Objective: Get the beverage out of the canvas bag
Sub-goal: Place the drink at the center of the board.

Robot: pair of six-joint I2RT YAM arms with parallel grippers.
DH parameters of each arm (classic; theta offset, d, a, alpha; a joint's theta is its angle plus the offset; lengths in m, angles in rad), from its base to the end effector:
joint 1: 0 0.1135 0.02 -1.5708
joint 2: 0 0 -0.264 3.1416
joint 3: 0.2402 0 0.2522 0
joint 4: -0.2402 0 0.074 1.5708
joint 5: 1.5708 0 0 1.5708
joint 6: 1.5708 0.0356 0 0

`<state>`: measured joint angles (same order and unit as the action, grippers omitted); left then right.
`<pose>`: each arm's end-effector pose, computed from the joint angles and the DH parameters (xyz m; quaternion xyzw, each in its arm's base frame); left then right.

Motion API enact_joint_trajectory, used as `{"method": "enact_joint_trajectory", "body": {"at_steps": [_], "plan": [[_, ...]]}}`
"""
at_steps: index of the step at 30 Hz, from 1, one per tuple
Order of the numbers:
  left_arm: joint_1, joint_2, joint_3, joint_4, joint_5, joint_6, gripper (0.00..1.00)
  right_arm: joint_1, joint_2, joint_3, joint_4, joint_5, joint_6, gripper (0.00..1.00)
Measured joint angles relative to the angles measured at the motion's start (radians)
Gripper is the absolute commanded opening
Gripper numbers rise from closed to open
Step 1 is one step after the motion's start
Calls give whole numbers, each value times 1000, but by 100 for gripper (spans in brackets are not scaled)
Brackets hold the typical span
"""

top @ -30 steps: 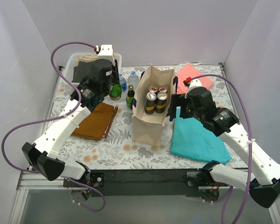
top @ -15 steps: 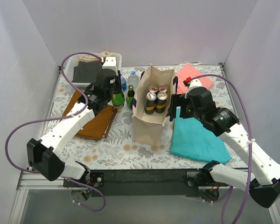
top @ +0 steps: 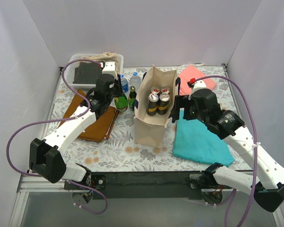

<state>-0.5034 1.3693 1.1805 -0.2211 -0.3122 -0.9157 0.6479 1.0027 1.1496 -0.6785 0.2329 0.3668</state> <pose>0.2838 -0.1438 0.3421 -0.2525 0.7911 -0.2543 0.4957 0.1685 0.1173 0.3762 -0.0636 0.8617 0.1515 0.4800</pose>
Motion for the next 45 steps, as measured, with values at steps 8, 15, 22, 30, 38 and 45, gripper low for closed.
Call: {"method": "enact_joint_trajectory", "body": {"at_steps": [8, 15, 22, 30, 38, 45], "plan": [[7, 24, -56, 101, 28, -1, 0, 0, -6, 0, 0, 0, 0, 97], [14, 81, -77, 159, 34, 5, 0, 0, -6, 0, 0, 0, 0, 97], [21, 125, -81, 207, 33, 14, 0, -1, -6, 0, 0, 1, 0, 97], [24, 156, -82, 260, 14, 19, 0, -1, -6, 0, 0, 1, -1, 97], [30, 212, -82, 304, 6, 26, 0, -7, 2, 0, 0, 0, -3, 97], [30, 214, -82, 307, 6, 28, 0, -7, 3, 0, 0, 0, -3, 97]]}}
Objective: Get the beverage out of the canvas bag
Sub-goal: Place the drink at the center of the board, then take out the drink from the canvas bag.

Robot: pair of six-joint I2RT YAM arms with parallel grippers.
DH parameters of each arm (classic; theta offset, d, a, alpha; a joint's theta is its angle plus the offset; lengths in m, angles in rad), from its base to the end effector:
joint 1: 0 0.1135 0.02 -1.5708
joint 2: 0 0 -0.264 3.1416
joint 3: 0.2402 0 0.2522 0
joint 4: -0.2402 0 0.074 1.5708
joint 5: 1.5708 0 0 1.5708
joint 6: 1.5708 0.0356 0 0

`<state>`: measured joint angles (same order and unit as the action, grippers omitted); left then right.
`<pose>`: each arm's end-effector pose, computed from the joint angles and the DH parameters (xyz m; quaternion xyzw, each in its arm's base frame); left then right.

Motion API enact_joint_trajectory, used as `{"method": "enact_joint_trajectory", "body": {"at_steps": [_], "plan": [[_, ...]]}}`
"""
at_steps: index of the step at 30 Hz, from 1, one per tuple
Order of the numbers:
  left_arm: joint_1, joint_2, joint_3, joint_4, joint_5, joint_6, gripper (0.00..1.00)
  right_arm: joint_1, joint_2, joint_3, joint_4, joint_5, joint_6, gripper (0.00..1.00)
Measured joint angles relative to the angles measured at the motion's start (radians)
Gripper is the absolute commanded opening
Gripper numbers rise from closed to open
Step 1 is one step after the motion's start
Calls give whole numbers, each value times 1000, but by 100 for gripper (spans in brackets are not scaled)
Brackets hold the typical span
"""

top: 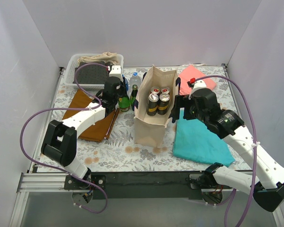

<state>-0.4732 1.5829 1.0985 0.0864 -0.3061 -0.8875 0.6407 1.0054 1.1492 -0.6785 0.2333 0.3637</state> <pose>0.3319 -0.1579 0.2747 -0.2519 0.7883 -0.2453 0.5050 0.1700 0.1165 0.3755 -0.0620 0.8626 0.1481 0.4798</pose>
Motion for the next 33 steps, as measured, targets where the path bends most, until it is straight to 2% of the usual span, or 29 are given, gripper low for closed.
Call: {"method": "enact_joint_trajectory", "body": {"at_steps": [2, 4, 7, 14, 15, 21, 22, 25, 33], "plan": [[0, 0, 0, -2, 0, 0, 4, 0, 0, 0, 0, 0, 0, 97], [0, 0, 0, -4, 0, 0, 16, 0, 0, 0, 0, 0, 0, 97], [0, 0, 0, -5, 1, -1, 28, 0, 0, 0, 0, 0, 0, 97], [0, -23, 2, -24, 8, -14, 46, 0, 0, 0, 0, 0, 0, 97], [0, -37, 5, -24, 8, -17, 52, 0, 0, 0, 0, 0, 0, 97], [0, -142, 48, -26, 10, -27, 58, 0, -4, 0, 0, -1, 0, 97], [0, -156, 55, -28, 12, -27, 67, 0, -5, 0, 0, -1, 0, 97], [0, -187, 79, -56, 27, -32, 68, 0, -5, 0, 0, -5, 0, 97], [0, -211, 218, -201, 190, -36, 77, -2, -5, 0, 0, -35, 0, 97]]}}
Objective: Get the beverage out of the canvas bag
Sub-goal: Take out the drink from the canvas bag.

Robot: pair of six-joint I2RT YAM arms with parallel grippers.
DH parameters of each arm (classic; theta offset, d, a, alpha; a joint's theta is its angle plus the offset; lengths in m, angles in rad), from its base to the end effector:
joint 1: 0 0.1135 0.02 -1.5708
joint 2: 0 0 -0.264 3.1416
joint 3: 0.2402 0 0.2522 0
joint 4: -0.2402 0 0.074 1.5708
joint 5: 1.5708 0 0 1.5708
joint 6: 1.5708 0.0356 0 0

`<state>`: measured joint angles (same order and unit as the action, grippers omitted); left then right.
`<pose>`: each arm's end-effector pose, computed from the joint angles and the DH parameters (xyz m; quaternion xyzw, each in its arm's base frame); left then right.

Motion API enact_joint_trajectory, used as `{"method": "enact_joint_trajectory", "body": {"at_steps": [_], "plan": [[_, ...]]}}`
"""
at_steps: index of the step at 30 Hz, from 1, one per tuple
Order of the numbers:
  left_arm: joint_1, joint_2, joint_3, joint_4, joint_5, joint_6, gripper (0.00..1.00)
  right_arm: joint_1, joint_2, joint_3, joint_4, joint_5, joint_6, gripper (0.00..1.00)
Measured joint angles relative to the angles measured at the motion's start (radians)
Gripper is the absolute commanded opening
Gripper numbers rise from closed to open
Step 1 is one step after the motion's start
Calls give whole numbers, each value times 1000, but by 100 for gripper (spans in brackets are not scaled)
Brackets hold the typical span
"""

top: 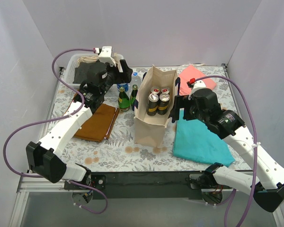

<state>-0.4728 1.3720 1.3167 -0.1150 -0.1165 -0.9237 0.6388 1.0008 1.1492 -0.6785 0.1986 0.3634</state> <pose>0.2899 -0.1437 0.4001 -0.2072 0.7357 -0.3795 0.5214 0.1687 0.1165 0.3763 -0.0697 0.8620 0.1622 0.4752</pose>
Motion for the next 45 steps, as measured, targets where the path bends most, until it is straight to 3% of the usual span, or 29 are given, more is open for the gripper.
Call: {"method": "enact_joint_trajectory", "body": {"at_steps": [10, 16, 36, 45], "plan": [[-10, 84, 349, -185, 324, 21, 77, -3, -26, -46, 1, -68, -2, 96], [-34, 172, 388, -282, 411, 43, 77, -3, -52, -63, 0, -92, -10, 96], [-212, 301, 502, -470, 416, 113, 78, -3, -66, -67, -1, -97, -27, 96], [-219, 349, 511, -511, 394, 121, 78, -3, -63, -67, -1, -96, -27, 96]]}}
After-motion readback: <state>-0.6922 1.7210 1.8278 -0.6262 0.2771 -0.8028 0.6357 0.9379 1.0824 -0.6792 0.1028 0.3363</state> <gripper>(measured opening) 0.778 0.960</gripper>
